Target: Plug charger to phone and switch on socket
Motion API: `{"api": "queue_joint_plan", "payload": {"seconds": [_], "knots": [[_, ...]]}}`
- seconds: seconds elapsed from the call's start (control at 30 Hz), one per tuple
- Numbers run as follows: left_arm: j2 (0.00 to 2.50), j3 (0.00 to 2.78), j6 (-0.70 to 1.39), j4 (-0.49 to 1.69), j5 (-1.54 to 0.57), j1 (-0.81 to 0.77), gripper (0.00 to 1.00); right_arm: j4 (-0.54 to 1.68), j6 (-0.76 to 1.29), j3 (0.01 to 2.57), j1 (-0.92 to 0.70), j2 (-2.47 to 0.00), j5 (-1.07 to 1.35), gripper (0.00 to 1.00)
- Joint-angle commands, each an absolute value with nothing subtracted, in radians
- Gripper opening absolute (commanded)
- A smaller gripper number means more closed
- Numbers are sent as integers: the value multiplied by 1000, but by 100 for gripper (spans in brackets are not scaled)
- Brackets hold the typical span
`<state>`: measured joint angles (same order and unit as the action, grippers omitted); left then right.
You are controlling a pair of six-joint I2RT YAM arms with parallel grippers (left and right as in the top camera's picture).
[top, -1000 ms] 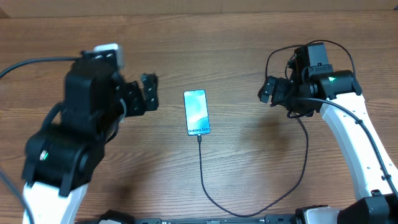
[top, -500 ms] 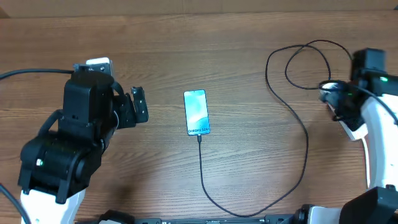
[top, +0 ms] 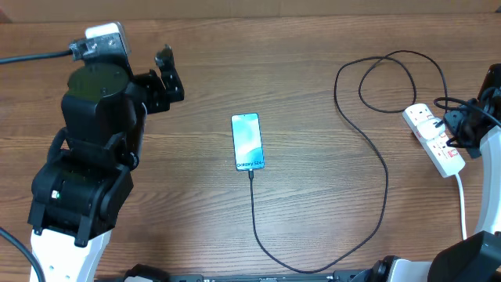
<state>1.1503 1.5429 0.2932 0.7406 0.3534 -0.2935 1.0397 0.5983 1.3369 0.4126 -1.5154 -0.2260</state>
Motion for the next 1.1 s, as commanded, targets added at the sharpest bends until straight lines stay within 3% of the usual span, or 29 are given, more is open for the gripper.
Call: {"api": "queue_joint_plan", "payload": {"seconds": [0.0,0.13,0.33,0.6,1.07], "knots": [[1152,1555,139,650,385,-288,100,1021,599,1348,417,-1519,-348,4],[1151,1555,-86,524,385,-288,100,983,598,1348,416,-1610,-351,4],[1151,1555,-123,366,385,-288,100,976,593,1348,417,-1774,-352,4],[1151,1555,-386,327,384,-288,99,877,514,1348,429,-1828,-359,4],[1116,1551,-389,396,385,-288,99,778,413,1348,467,-1865,-249,4]]}}
